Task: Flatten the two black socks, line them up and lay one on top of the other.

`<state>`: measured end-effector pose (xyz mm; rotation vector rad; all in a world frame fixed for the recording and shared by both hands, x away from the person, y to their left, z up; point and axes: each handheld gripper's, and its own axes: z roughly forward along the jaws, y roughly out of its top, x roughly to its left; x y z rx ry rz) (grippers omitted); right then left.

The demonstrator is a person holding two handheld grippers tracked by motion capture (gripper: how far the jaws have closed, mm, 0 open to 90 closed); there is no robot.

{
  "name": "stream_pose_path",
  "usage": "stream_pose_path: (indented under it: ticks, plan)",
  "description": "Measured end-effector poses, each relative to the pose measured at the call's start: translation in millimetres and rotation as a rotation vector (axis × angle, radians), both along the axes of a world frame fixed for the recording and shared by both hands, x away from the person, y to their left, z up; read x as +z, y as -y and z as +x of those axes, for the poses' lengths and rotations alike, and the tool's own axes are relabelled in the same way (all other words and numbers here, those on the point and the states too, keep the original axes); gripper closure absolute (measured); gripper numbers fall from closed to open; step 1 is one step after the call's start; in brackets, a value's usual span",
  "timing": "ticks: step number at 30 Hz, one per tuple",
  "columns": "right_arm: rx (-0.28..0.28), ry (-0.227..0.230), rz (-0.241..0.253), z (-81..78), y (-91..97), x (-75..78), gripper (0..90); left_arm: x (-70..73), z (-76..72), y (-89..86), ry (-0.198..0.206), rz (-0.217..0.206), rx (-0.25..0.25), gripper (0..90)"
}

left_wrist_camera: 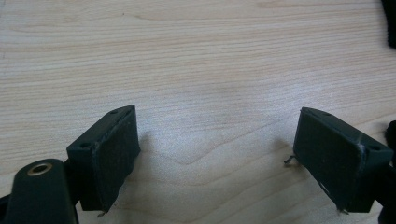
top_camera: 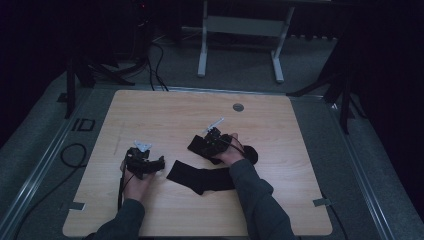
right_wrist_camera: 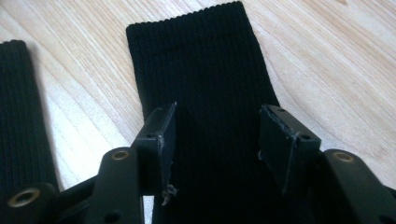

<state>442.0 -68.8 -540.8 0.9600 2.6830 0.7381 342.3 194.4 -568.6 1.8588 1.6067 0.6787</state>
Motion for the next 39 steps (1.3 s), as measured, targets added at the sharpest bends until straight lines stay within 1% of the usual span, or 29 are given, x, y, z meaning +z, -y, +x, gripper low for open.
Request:
stream_pose_path:
  ticks: [1, 2, 4, 5, 8, 10, 12, 16, 17, 19, 20, 21, 22, 23, 24, 25, 29, 32, 33, 34, 35, 39]
  plan:
    - [-0.005, 0.0, 0.001, -0.2, -0.2, 0.1, 52.1, 0.0, 0.0, 0.0, 0.0, 0.0, 0.0, 14.8]
    - [-0.008, 0.002, 0.003, -0.4, -0.2, 0.4, 57.6, 0.0, 0.0, 0.0, 0.0, 0.0, 0.0, 14.8]
    - [-0.011, 0.005, 0.006, -0.4, 0.0, 0.5, 57.6, 0.0, 0.0, 0.0, 0.0, 0.0, 0.0, 14.8]
    - [-0.015, 0.008, 0.009, -0.8, 0.2, 0.7, 71.2, 0.0, 0.0, 0.2, 0.0, 0.001, 0.002, 14.8]
    - [-0.01, 0.011, 0.004, -1.8, -0.4, 1.1, 80.3, 0.0, 0.1, 0.4, 0.0, 0.0, 0.004, 14.7]
    - [-0.009, 0.023, -0.012, -2.7, -1.5, 1.7, 82.2, 0.0, 0.1, 0.4, 0.0, 0.0, 0.004, 14.7]
    - [-0.012, 0.027, -0.016, -4.5, -1.9, 3.4, 82.7, 0.0, 0.1, 0.4, 0.0, 0.0, 0.004, 14.7]
    - [0.003, 0.045, -0.008, -10.9, -2.1, 10.5, 82.8, 0.0, 0.1, 0.5, 0.0, 0.0, 0.004, 14.7]
    - [0.01, 0.066, 0.006, -16.0, -0.9, 18.9, 82.8, 0.0, 0.1, 0.5, 0.0, 0.0, 0.005, 14.7]
    - [0.012, 0.08, 0.019, -19.8, 1.3, 26.6, 82.7, 0.0, 0.1, 0.4, 0.0, 0.0, 0.004, 14.7]
    - [0.014, 0.091, 0.03, -23.1, 3.6, 33.4, 82.7, -0.1, 0.1, 0.5, 0.001, -0.001, 0.005, 14.7]
    - [0.014, 0.091, 0.03, -23.1, 3.6, 33.4, 82.7, -0.1, 0.1, 0.5, 0.001, -0.001, 0.005, 14.7]
    - [0.016, 0.1, 0.04, -26.1, 5.8, 38.9, 82.7, -0.1, 0.1, 0.5, 0.001, -0.001, 0.005, 14.7]
    - [0.021, 0.125, 0.054, -33.7, 11.4, 51.1, 82.6, 0.0, 0.1, 0.5, 0.001, 0.0, 0.005, 14.7]
    - [0.021, 0.125, 0.054, -33.7, 11.4, 51.1, 82.6, 0.0, 0.1, 0.5, 0.001, 0.0, 0.005, 14.7]
    - [0.031, 0.146, 0.07, -40.5, 16.9, 62.0, 82.6, 0.0, 0.1, 0.5, 0.0, 0.0, 0.005, 14.7]
    - [0.031, 0.179, 0.131, -52.9, 29.4, 85.2, 82.6, 0.0, 0.1, 0.4, 0.0, 0.0, 0.004, 14.7]
    - [0.033, 0.216, 0.154, -61.5, 36.1, 103.3, 82.6, 0.0, 0.1, 0.5, 0.0, 0.0, 0.005, 14.7]
    - [0.033, 0.216, 0.154, -61.5, 36.1, 103.3, 82.6, 0.0, 0.1, 0.5, 0.0, 0.0, 0.005, 14.7]
    - [0.038, 0.228, 0.162, -64.6, 37.6, 109.5, 82.6, 0.0, 0.1, 0.5, 0.0, 0.0, 0.005, 14.7]
    - [0.045, 0.245, 0.183, -71.3, 40.4, 121.3, 82.5, 0.0, 0.1, 0.4, 0.0, 0.001, 0.004, 14.7]
    - [0.061, 0.272, 0.218, -85.6, 44.5, 136.4, 82.4, 0.0, 0.1, 0.5, 0.0, 0.0, 0.005, 14.7]
